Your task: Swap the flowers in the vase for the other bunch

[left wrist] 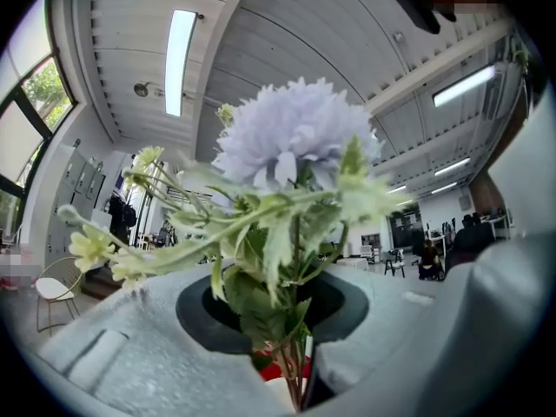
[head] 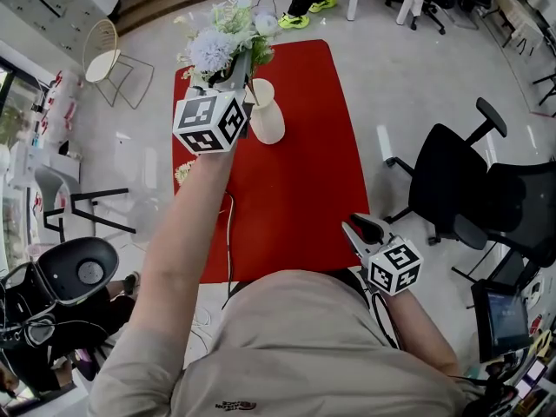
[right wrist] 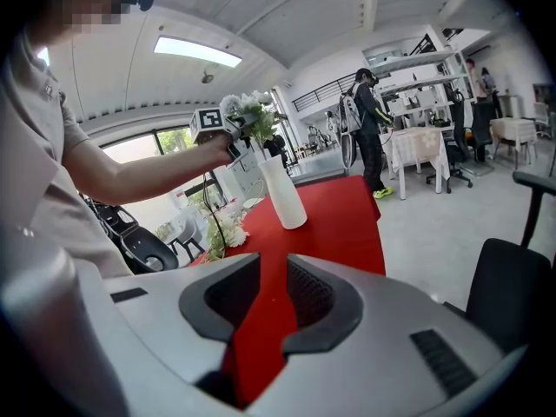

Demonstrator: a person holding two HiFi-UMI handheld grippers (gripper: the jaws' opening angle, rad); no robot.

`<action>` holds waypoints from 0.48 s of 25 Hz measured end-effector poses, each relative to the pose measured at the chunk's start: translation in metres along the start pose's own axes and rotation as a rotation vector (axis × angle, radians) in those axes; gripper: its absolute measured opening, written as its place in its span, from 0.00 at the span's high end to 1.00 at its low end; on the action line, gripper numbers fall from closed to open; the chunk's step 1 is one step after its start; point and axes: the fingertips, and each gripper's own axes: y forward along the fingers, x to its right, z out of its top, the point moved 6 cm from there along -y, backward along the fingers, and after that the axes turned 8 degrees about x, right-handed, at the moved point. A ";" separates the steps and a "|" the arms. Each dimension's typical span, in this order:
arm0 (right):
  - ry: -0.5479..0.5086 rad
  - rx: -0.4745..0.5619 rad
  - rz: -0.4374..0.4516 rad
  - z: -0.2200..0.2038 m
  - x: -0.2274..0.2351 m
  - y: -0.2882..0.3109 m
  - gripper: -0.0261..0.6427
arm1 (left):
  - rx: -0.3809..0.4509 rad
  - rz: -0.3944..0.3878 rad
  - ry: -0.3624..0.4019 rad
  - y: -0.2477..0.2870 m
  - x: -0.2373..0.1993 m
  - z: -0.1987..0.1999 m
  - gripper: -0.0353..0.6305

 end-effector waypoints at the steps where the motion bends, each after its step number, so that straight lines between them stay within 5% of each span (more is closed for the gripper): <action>1: 0.000 0.001 0.001 0.000 0.000 0.000 0.81 | -0.008 -0.008 0.003 -0.002 0.002 -0.002 0.78; 12: 0.004 -0.005 0.006 -0.003 0.001 0.004 0.81 | -0.112 -0.037 0.024 -0.017 0.012 -0.033 0.68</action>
